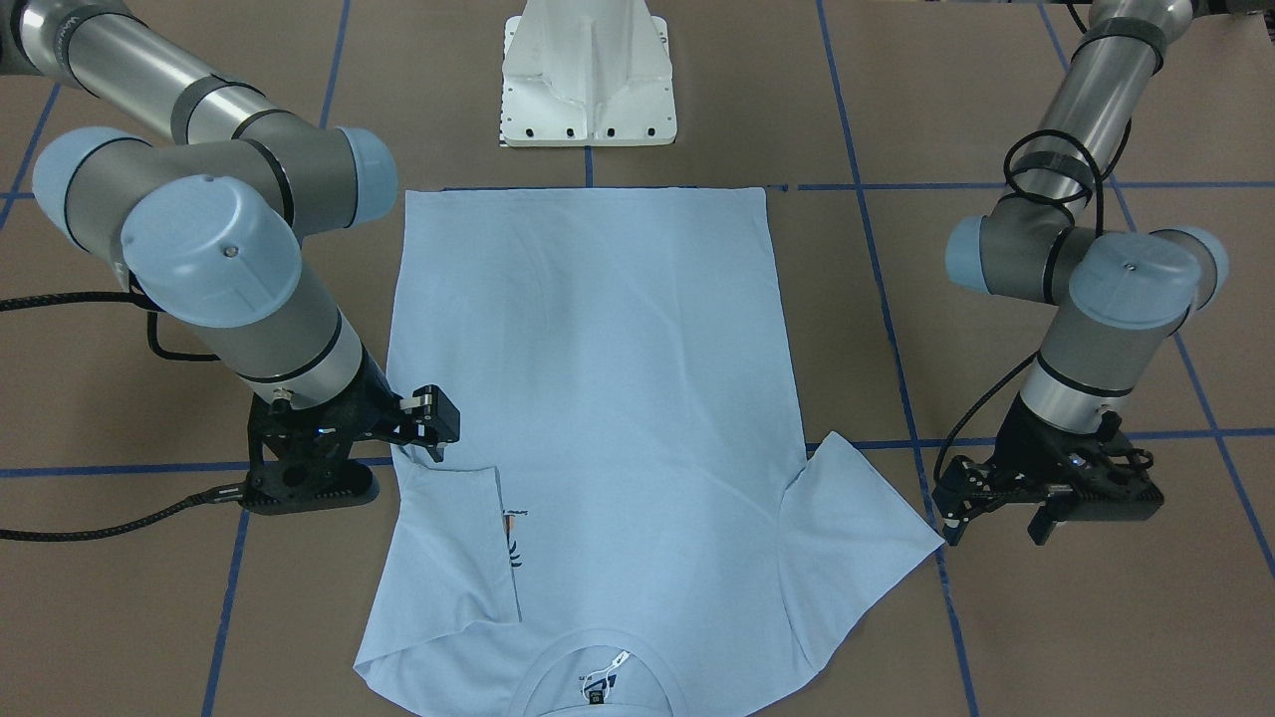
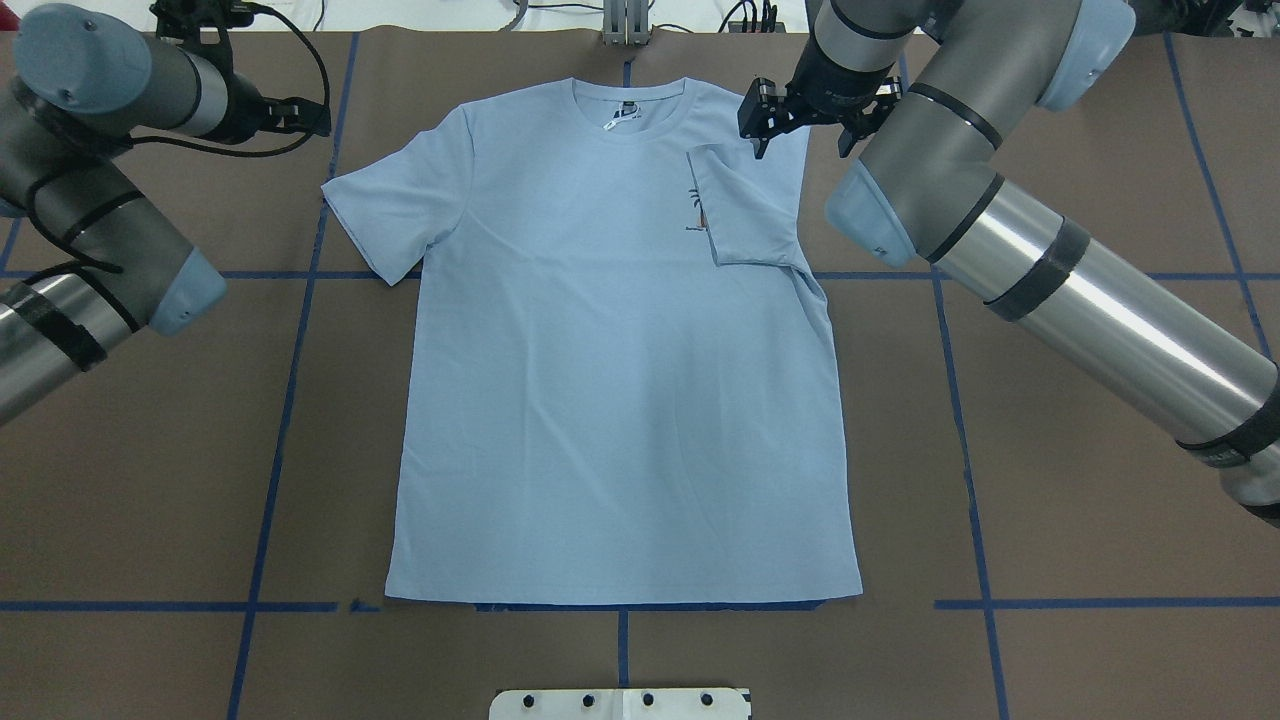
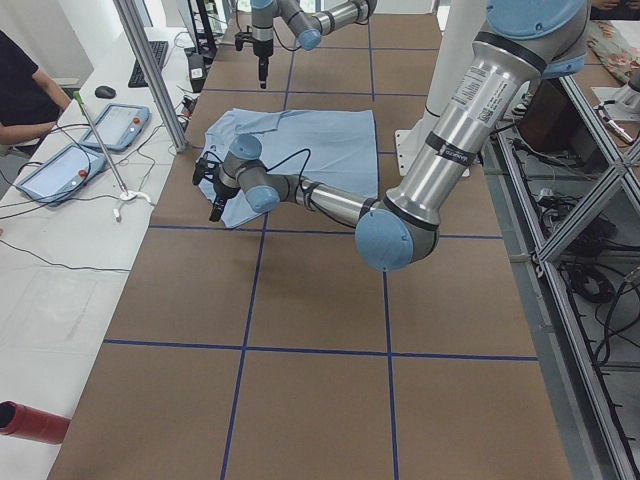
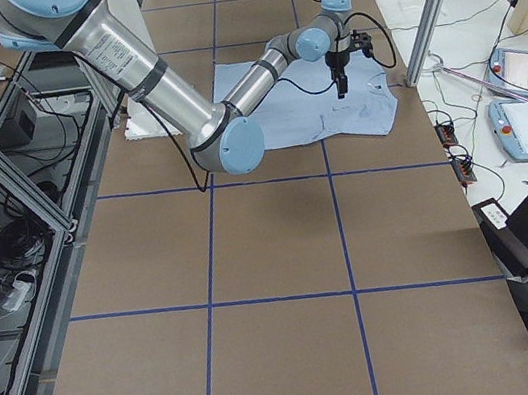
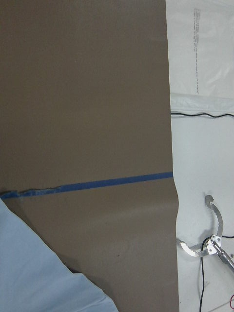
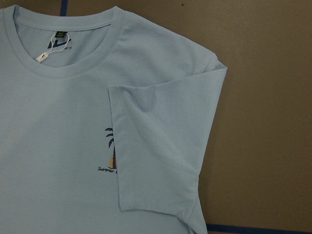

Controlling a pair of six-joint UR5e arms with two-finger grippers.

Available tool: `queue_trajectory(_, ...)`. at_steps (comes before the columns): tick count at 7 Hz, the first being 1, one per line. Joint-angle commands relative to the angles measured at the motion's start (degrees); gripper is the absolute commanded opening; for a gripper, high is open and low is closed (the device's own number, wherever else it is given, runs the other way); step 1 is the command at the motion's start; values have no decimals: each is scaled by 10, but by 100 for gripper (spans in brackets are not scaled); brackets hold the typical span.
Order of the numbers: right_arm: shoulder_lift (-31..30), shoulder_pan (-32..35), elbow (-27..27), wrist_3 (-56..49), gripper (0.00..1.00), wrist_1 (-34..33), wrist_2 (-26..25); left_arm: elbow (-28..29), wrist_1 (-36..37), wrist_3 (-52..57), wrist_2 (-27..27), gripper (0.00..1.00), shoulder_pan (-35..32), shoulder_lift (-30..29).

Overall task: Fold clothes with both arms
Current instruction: 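Fold the sleeve onto the shirt with the right gripper while the left arm approaches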

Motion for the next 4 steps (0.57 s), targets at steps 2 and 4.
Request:
queue_trajectory(2, -11, 4, 8, 0, 100, 3, 0, 54, -80, -47, 11, 95, 35, 1)
queue_trajectory(4, -13, 4, 5, 0, 100, 4, -1, 63, -79, -47, 12, 89, 37, -3)
